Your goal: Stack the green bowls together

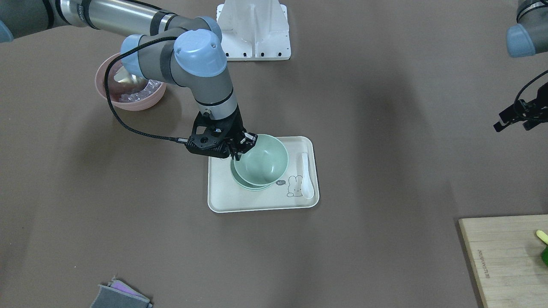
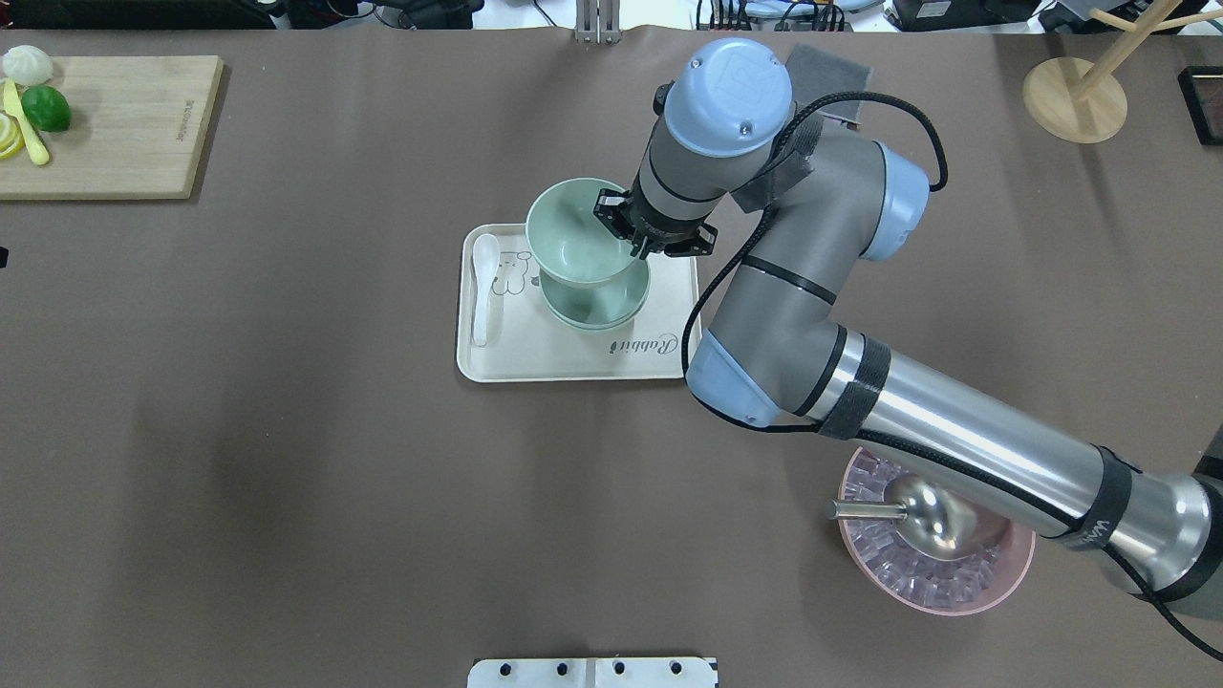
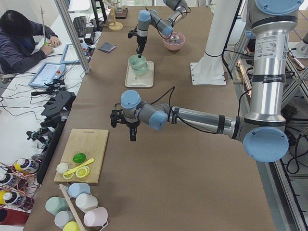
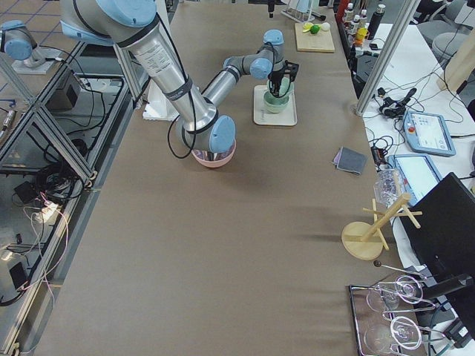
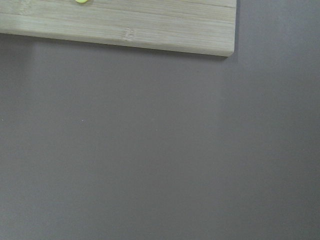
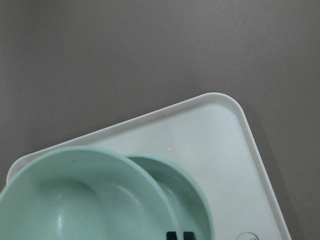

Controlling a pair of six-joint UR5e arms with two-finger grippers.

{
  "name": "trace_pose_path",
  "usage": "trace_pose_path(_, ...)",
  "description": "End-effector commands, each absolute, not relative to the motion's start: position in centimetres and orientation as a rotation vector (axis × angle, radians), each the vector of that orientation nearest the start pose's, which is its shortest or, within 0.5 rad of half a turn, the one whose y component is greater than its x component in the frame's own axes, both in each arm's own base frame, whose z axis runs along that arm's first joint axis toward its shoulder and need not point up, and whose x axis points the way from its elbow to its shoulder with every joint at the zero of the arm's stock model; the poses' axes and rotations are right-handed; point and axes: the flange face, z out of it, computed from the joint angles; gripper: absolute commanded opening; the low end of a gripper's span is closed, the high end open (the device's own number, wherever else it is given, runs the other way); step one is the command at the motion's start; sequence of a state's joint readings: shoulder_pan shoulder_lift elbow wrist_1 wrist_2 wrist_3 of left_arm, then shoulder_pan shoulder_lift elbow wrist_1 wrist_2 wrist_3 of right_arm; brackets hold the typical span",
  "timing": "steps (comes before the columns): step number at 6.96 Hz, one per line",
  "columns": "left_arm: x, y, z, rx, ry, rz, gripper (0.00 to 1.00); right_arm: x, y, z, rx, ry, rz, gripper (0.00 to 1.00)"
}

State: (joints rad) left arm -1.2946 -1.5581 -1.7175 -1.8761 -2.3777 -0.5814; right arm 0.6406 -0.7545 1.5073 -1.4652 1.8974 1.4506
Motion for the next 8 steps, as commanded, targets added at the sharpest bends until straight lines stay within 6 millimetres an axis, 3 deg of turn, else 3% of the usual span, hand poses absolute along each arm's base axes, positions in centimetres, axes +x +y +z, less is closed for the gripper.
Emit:
trace_pose_path(1, 7.8, -50.0, 55.5, 0.048, 0.894, -0.107, 0.98, -53.2, -51.9, 18.0, 0.026, -0.887, 0.346, 0.0)
trace_pose_path(5, 7.9, -50.0, 55.4, 0.05, 0.895, -0.104, 0.98, -54.2, -50.9, 19.8, 0.023, -0.861, 0.337, 0.0)
trace_pose_path(8, 7.9, -50.0, 55.4, 0.049, 0.894, -0.105, 0.98, -54.3, -50.8, 20.0, 0.024, -0.858, 0.327, 0.0)
